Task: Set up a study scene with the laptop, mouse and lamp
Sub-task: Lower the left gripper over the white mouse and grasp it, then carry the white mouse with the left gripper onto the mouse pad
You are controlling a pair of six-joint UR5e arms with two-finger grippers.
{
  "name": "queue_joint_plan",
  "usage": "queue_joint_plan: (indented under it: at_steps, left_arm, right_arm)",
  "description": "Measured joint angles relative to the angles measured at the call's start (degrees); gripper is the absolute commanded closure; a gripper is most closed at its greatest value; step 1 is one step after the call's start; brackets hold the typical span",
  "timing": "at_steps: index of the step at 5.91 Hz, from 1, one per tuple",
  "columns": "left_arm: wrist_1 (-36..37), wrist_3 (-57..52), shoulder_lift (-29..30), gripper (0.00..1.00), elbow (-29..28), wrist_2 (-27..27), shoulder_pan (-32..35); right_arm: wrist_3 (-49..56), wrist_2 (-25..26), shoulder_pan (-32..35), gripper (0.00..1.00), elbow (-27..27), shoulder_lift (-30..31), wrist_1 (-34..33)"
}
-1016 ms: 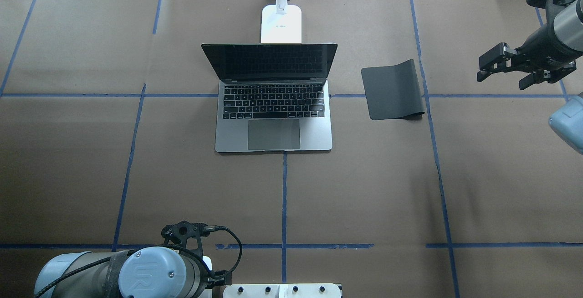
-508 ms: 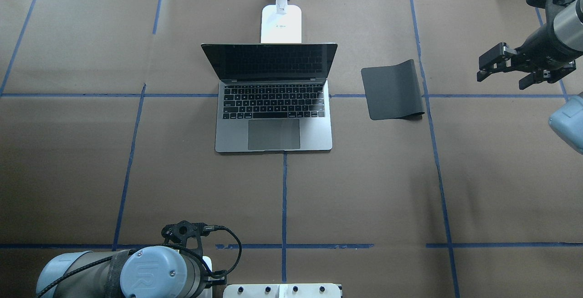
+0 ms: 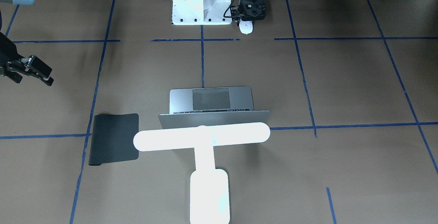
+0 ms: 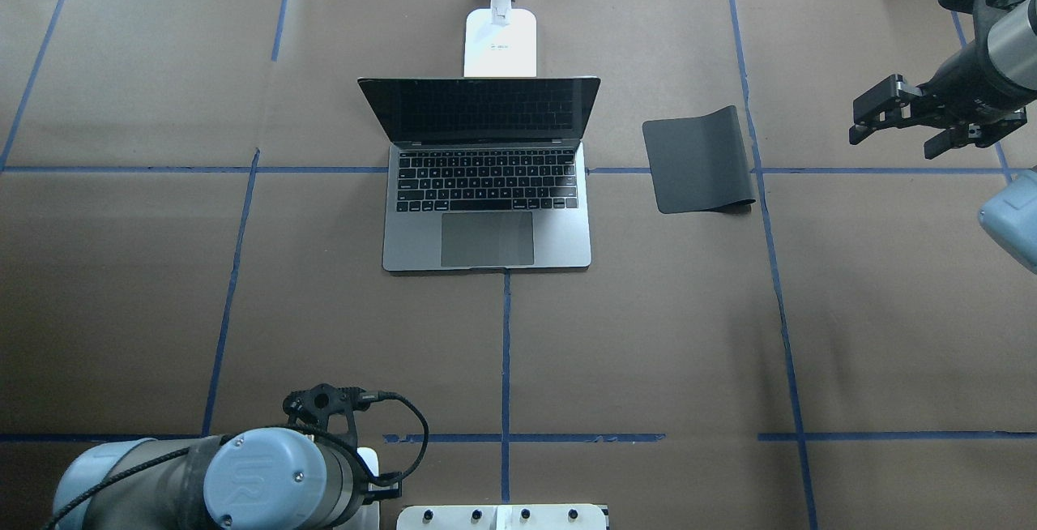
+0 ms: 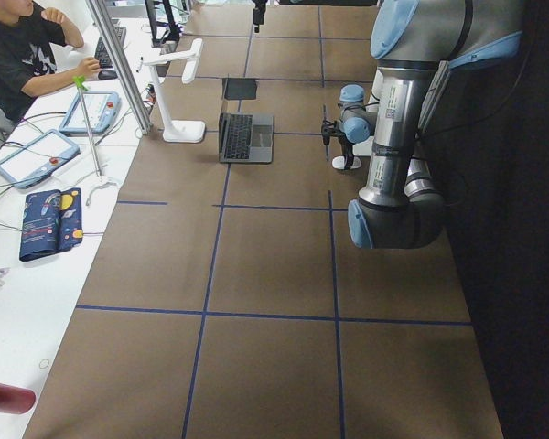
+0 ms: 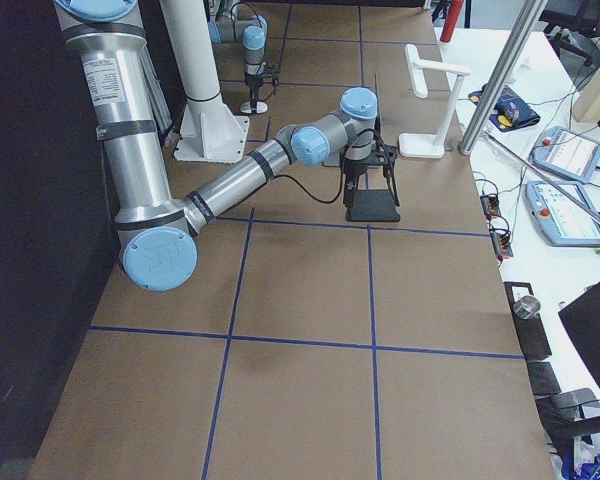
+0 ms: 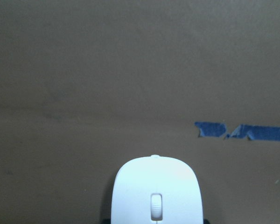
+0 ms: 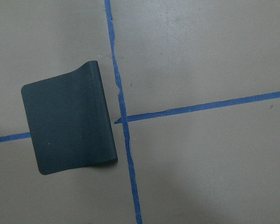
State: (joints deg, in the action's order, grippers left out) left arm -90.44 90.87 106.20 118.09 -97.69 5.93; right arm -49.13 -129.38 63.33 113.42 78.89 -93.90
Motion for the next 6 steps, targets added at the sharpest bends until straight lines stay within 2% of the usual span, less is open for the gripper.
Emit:
queue_joint_plan:
  at_steps: [2,4,6]
  left_arm:
    - [3.1,-0.7,2.3,0.67,1.3,0.0,4.2]
    - [3.8,-9.0,8.9,0.67,-0.9,0.0,8.9]
    - [1.9,-17.5,20.9,0.67,-12.6,0.0,12.6]
  right_arm:
    - [0.0,-0.9,0.1,0.0,0.8,0.3,-0.1]
    - [0.0,-1.0,0.1,0.0,1.1,0.6,-0.1]
    - [0.0,-1.0,0.2,0.0,1.2,0.7,-0.1]
